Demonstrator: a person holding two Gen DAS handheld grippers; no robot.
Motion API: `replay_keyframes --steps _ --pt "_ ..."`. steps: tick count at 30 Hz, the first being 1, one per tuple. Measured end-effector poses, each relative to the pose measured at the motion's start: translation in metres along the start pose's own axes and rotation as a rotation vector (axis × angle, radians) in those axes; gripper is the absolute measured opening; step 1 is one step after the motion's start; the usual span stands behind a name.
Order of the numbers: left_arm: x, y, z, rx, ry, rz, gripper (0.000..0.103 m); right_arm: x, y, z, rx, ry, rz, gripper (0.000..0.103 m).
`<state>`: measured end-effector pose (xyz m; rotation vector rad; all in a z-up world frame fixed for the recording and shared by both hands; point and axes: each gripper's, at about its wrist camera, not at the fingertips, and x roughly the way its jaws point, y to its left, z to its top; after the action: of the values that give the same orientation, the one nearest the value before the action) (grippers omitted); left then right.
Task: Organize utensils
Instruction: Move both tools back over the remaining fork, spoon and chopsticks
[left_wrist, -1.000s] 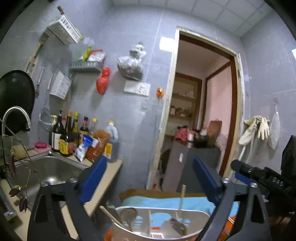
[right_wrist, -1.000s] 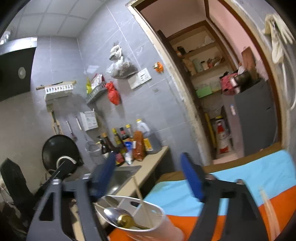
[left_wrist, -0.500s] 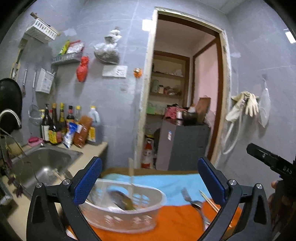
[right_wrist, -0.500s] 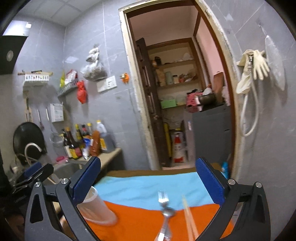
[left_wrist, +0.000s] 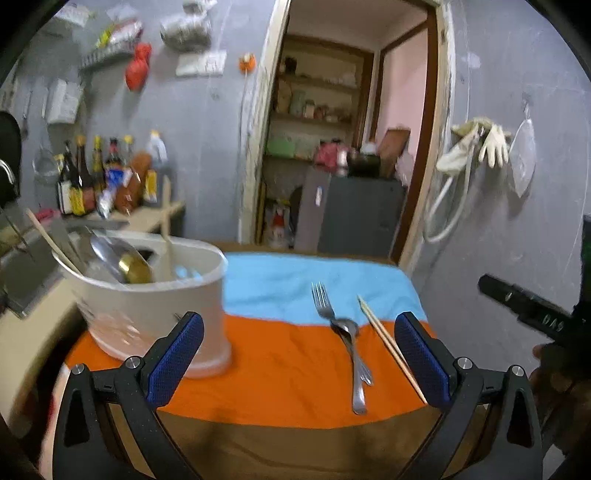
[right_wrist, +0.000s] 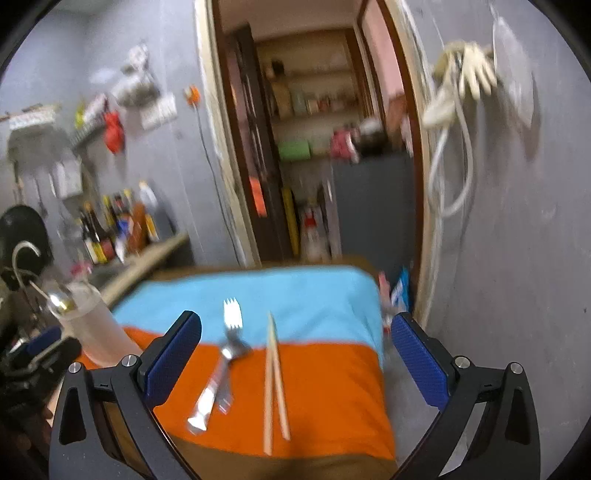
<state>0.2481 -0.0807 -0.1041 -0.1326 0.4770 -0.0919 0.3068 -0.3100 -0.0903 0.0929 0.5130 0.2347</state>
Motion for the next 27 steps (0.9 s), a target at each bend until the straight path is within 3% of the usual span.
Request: replay_keyframes --steps 8,10,16,21,27 --pt "0.055 -0.012 -0.015 0.054 0.126 -0.002 0.101 0.048 -0.023 -0.025 0.008 0.161 0.037 0.099" --pt "0.066 -0.013 -0.017 0.058 0.145 -0.017 0.101 0.056 -0.025 -0.029 0.008 0.178 0.055 0.094" --pt "0.094 -0.018 -0.02 0.075 0.201 -0.064 0.099 0.079 -0.024 -0.04 -0.009 0.257 0.131 0.067" --pt "0.122 -0.024 -0.022 0.097 0.306 -0.119 0.063 0.092 -0.019 -0.044 -0.023 0.321 0.188 0.047" --pt "0.146 -0.032 -0.021 0.128 0.374 -0.142 0.041 0.099 -0.014 -0.046 -0.045 0.367 0.187 0.037"
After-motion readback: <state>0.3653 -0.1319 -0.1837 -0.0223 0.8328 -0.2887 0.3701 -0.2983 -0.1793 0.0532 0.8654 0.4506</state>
